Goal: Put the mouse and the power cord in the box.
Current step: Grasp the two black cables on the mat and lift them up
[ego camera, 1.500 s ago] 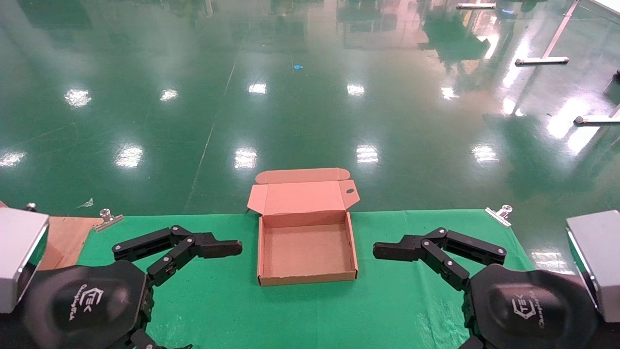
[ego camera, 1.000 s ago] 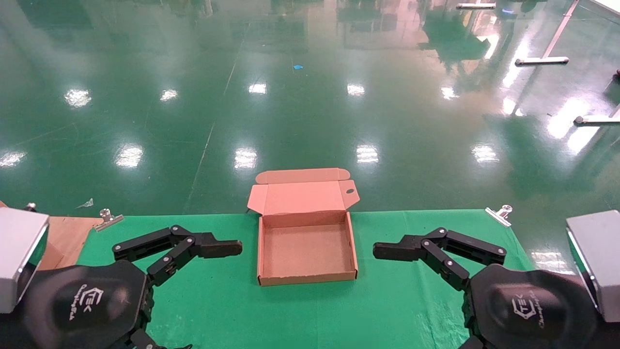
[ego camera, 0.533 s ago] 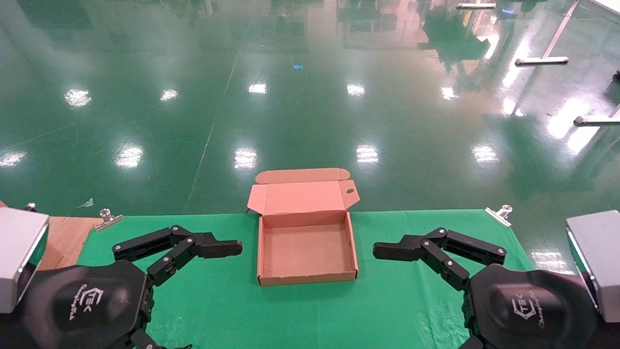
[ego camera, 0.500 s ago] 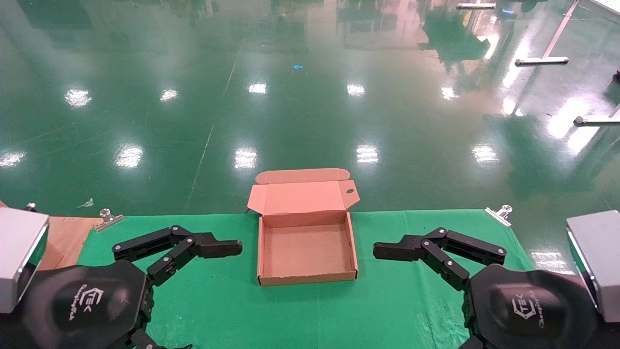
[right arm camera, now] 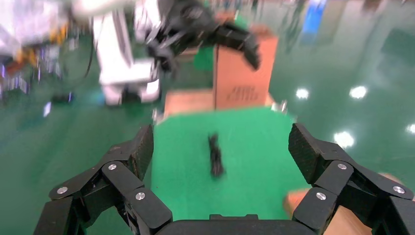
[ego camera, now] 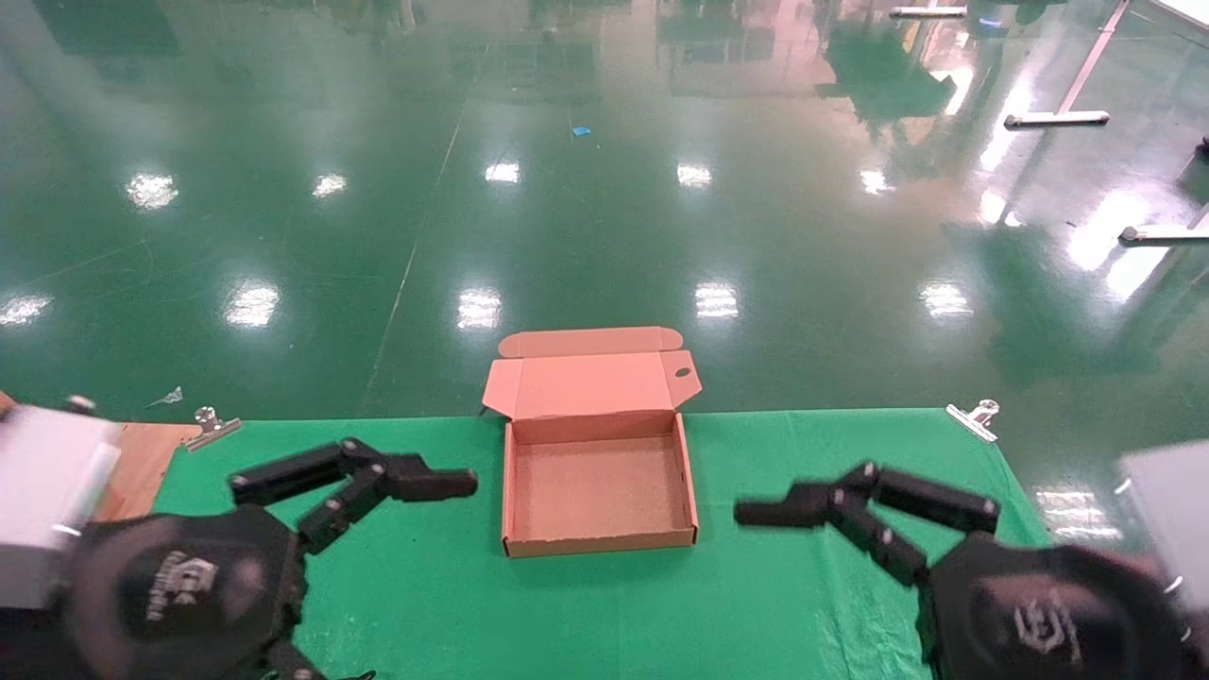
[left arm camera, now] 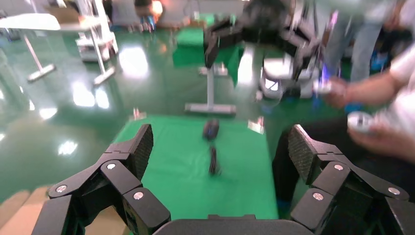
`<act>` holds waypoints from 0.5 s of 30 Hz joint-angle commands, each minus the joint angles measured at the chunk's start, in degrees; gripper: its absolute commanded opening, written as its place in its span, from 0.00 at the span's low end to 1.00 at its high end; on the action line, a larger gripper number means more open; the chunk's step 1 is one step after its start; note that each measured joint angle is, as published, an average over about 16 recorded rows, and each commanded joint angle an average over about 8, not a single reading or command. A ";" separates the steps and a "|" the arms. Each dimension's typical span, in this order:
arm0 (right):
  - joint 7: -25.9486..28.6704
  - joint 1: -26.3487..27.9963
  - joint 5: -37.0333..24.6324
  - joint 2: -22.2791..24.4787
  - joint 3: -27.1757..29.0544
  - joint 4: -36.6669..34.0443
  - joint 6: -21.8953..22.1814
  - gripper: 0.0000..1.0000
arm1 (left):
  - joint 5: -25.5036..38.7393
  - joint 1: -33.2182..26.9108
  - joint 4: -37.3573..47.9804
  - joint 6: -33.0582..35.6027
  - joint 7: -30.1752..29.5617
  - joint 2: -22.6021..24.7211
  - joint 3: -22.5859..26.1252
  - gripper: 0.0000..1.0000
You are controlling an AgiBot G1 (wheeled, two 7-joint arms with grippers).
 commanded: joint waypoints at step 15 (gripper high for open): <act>-8.35 21.87 -39.08 -11.26 -28.98 -9.32 -2.71 1.00 | 32.85 -15.01 18.25 2.61 16.52 5.42 17.43 1.00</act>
